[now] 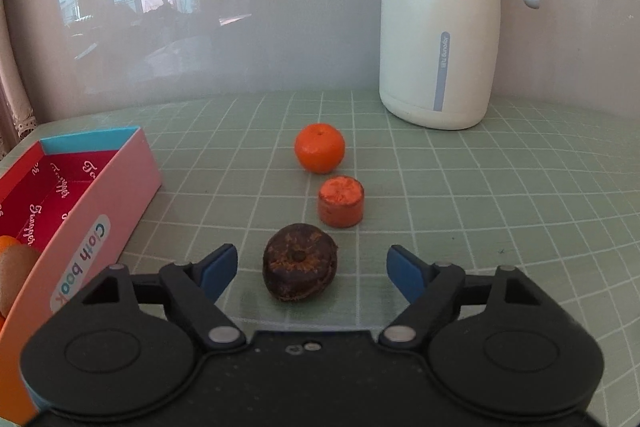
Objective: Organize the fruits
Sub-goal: 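Close the right gripper on the dark brown dried fruit, then carry the dark fruit with the right gripper into the box and release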
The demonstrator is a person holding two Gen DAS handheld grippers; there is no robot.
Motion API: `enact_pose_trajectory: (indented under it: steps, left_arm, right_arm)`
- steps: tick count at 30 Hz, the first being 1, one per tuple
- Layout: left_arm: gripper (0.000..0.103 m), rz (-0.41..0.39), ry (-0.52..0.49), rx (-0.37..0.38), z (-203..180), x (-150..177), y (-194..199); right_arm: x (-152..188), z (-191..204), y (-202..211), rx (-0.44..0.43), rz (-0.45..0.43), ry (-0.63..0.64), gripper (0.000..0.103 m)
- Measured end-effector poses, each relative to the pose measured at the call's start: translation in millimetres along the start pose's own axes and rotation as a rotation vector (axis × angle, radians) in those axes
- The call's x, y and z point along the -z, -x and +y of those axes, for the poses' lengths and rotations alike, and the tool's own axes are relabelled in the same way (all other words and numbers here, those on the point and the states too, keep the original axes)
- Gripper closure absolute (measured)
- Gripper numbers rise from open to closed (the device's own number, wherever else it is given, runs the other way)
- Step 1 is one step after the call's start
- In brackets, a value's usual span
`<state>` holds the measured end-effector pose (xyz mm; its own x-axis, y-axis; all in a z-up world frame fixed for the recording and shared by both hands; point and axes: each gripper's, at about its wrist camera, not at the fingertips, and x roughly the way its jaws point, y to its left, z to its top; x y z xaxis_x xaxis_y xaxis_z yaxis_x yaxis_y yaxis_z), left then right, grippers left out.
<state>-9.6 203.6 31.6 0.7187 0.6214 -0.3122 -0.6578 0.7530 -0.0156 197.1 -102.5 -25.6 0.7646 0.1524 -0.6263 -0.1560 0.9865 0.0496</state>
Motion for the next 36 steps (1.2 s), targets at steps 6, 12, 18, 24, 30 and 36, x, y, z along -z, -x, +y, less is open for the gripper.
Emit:
enact_pose_trajectory:
  steps: [6, 12, 18, 24, 30, 36]
  left_arm:
    - [0.0, -0.002, -0.01, 0.001, -0.5, 0.3, 0.2]
    - [0.0, 0.006, 0.002, -0.005, -0.3, 0.8, -0.8]
    - [0.0, 0.015, 0.019, -0.015, 4.6, 0.2, -2.9]
    - [0.0, 0.014, 0.04, -0.03, 12.4, 1.4, -0.9]
    - [0.0, 0.022, 0.074, -0.059, 26.8, 2.1, -1.8]
    - [0.0, 0.029, 0.077, -0.077, 35.8, 3.5, -3.5]
  right_arm:
    - [1.2, 10.5, -4.8, -0.001, 0.009, 0.062, 0.063]
    - [1.9, 12.4, 1.0, -0.045, -0.01, 0.062, 0.064]
    - [-6.6, 24.1, 24.2, -0.139, -0.081, 0.064, 0.064]
    - [-14.9, 53.4, 45.4, -0.264, -0.13, 0.099, 0.064]
    - [-16.2, 86.2, 44.4, -0.331, -0.118, 0.174, 0.064]
    - [-15.3, 116.6, 37.9, -0.344, -0.108, 0.243, 0.065]
